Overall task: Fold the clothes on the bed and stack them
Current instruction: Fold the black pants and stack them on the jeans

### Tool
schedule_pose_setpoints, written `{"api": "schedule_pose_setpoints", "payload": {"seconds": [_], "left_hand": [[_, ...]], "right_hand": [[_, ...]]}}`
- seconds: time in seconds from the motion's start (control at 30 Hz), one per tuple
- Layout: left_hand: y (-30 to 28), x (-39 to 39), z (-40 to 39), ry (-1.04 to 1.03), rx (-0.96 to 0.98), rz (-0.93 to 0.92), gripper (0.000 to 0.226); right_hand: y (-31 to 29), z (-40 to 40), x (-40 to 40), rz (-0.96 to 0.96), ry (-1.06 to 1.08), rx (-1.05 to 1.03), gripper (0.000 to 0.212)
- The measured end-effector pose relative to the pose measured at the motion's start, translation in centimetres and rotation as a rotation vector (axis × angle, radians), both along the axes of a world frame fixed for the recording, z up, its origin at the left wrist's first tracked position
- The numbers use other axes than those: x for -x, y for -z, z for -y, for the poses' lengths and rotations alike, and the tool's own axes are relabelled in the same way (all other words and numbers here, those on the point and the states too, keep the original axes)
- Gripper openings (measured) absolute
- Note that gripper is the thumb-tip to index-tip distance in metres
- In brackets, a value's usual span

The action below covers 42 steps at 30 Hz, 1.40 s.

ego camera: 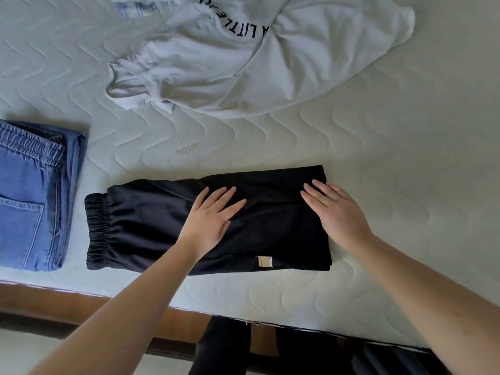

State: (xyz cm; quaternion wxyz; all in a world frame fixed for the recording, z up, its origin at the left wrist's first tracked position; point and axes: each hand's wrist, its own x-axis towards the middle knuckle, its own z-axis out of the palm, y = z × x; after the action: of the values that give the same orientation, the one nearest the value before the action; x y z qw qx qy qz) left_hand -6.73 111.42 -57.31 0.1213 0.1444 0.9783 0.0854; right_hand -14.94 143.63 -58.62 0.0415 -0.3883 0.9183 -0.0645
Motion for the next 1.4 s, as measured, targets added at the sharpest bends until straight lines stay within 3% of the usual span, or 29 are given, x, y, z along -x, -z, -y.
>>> {"api": "schedule_pose_setpoints", "payload": {"seconds": [0.27,0.4,0.5,0.63,0.8,0.9,1.07,1.17,1.3,1.4], "left_hand": [[0.7,-1.2,0.5,0.016,0.022,-0.012,0.061],[1.0,-2.0,0.7,0.073,0.031,-0.07,0.042],[0.8,-2.3,0.8,0.07,-0.119,-0.157,0.032],[0.4,-0.4,-0.1,-0.125,-0.275,-0.264,0.024],[1.3,1.8,-3.4,-0.471,-0.066,-0.037,0.053],[3.1,1.0,-4.2,-0.417,0.094,0.081,0.06],[4.5,-1.0,-3.8,-0.407,0.215,0.05,0.062],[4.4,-1.5,-3.3,-0.39,0.251,0.06,0.065],[3.9,-3.2,-1.6,-0.346,0.284,0.089,0.065],[3.4,-3.9,-1.2,-0.294,0.269,0.071,0.063]], "right_hand": [[-0.6,1.0,-3.1,0.077,0.089,-0.035,0.057],[-1.1,1.6,-4.2,0.107,0.165,-0.102,0.052],[-1.8,2.5,-4.9,0.109,0.26,-0.092,0.04],[-2.2,6.2,-4.1,0.124,0.338,0.015,0.048],[-0.8,13.0,-2.1,0.212,0.377,0.031,0.051],[1.3,13.4,-2.1,0.284,0.37,-0.091,0.055],[2.9,7.5,-2.0,0.207,0.344,-0.184,0.066],[2.5,4.2,-1.4,0.218,0.451,-0.199,0.067],[1.2,1.6,-0.9,0.314,0.587,-0.185,0.074],[-0.3,1.3,-1.5,0.318,0.75,0.003,0.066]]}}
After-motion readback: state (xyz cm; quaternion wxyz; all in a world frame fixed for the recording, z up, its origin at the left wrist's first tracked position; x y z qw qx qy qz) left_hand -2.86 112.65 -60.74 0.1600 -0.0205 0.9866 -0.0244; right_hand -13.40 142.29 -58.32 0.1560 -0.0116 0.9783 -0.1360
